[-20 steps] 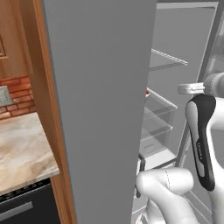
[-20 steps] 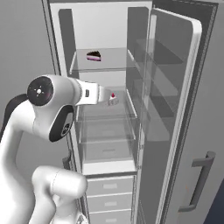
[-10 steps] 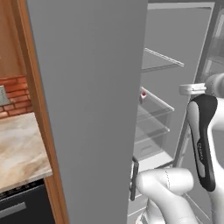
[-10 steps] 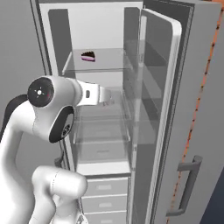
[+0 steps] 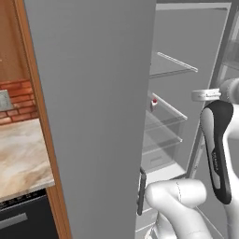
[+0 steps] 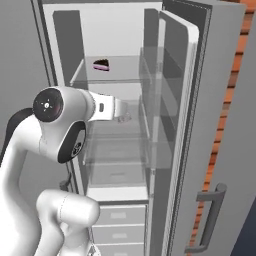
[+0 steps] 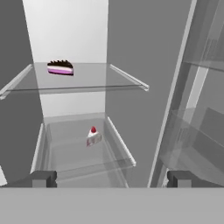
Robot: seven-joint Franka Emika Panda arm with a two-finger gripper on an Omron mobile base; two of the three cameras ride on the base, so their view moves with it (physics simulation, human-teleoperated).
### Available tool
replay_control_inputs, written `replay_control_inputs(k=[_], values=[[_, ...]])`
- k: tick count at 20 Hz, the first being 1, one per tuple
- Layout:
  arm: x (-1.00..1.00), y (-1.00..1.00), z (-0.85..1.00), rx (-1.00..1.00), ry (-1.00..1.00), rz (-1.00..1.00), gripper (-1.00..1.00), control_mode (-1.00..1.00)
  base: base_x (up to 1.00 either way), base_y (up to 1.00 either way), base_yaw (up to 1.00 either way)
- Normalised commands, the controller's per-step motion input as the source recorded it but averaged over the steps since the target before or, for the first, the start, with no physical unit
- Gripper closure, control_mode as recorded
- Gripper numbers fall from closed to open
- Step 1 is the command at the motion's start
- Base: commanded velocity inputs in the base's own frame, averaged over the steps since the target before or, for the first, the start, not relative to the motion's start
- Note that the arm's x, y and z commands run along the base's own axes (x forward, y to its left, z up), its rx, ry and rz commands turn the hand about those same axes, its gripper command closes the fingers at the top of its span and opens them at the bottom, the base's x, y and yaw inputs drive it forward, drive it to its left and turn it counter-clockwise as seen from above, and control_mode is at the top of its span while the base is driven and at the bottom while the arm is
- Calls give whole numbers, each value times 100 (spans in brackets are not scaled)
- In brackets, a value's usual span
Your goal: Take the cakes from the fridge and place them on the empty tray on the dining counter.
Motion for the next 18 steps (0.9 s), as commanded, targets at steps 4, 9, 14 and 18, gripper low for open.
replay_control_inputs(k=[4, 9, 14, 18], values=[[0, 0, 0, 0, 0, 0, -100, 100, 22, -7, 11], [0, 0, 0, 0, 0, 0, -100, 100, 13, -19, 15], [0, 0, 0, 0, 0, 0, -100, 100, 13, 0, 9], [0, 0, 0, 0, 0, 0, -100, 100, 19, -3, 8]])
